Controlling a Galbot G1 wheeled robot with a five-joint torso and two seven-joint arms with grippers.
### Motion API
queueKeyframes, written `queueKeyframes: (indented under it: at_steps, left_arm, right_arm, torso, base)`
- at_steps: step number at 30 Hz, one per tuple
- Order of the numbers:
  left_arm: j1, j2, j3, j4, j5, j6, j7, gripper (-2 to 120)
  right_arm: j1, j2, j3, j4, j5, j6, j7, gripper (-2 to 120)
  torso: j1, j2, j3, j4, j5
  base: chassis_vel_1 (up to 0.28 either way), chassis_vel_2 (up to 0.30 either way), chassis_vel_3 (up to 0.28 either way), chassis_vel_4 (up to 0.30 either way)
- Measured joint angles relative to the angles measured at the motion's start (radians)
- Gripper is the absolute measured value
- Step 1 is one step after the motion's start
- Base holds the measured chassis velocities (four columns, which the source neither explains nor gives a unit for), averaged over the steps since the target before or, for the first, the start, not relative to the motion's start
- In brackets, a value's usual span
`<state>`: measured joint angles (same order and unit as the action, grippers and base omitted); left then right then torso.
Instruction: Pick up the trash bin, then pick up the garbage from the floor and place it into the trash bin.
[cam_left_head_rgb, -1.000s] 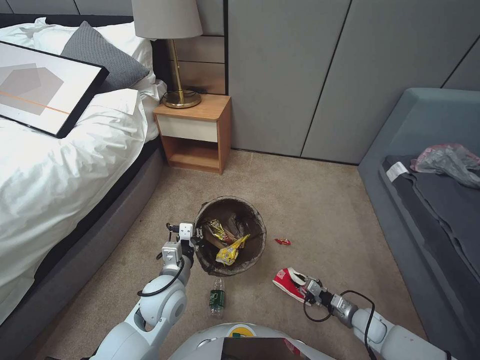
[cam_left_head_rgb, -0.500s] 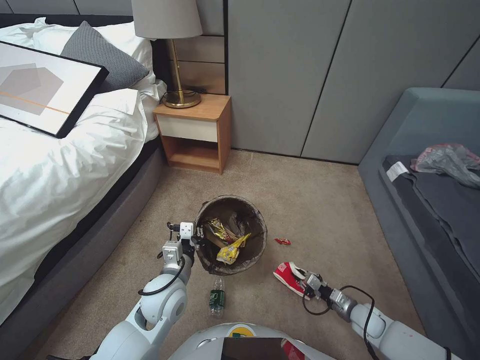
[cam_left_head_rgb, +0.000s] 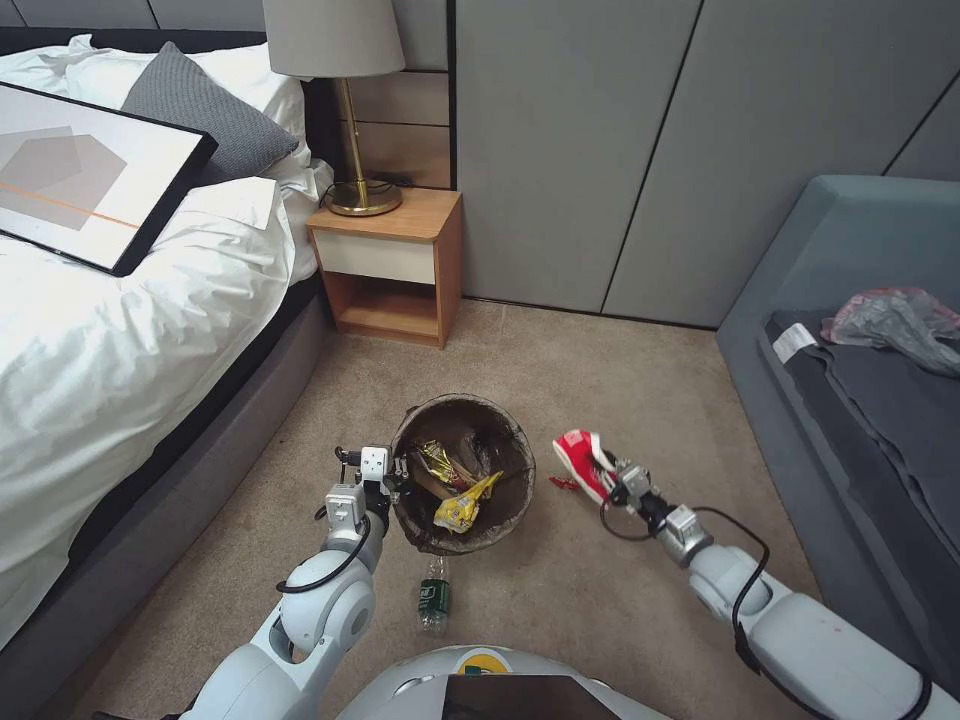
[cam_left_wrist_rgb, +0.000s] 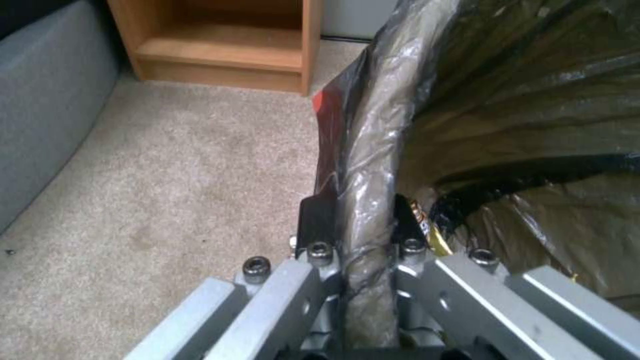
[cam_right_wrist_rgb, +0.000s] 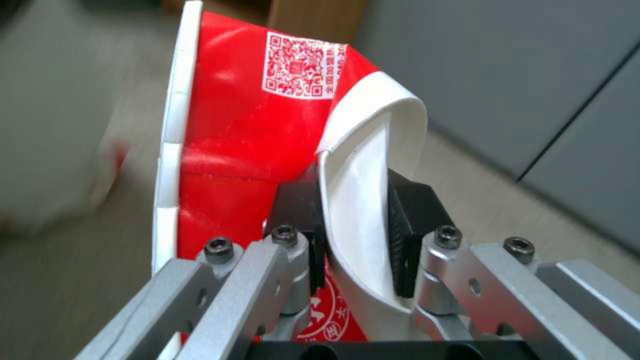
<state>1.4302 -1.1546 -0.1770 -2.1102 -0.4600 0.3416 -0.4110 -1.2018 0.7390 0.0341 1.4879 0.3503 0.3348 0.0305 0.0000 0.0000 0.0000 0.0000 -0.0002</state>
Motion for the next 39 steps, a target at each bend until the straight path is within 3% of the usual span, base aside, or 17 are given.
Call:
queueKeyframes:
  at_steps: [11, 18, 27, 39]
  left_arm:
    - [0.013, 0.006, 0.002, -0.002, 0.007, 0.0, 0.001, 0]
    - [0.012, 0.004, 0.004, 0.001, 0.009, 0.0, 0.001, 0]
    - [0.01, 0.002, 0.005, 0.008, 0.01, 0.003, 0.002, 0]
    - [0.006, 0.0, 0.008, 0.013, 0.01, 0.006, 0.003, 0]
  right_arm:
    - [0.051, 0.037, 0.191, 0.35, 0.118, -0.116, 0.131, 17]
    - [0.039, 0.056, 0.244, 0.564, 0.152, -0.164, 0.159, 17]
    - [0.023, 0.044, 0.172, 0.761, 0.194, -0.196, 0.143, 17]
    - [0.003, -0.03, 0.033, 0.787, 0.184, -0.199, 0.095, 17]
  torso:
    - [0.0, 0.0, 0.0, 0.0002, 0.0001]
    - [0.0, 0.0, 0.0, -0.0001, -0.0001]
    - [0.0, 0.0, 0.0, 0.0, 0.0]
    - [0.0, 0.0, 0.0, -0.0001, 0.0002]
  base:
    - [0.0, 0.0, 0.0, 0.0]
    - [0.0, 0.0, 0.0, 0.0]
    - [0.0, 0.0, 0.0, 0.0]
    - [0.0, 0.0, 0.0, 0.0]
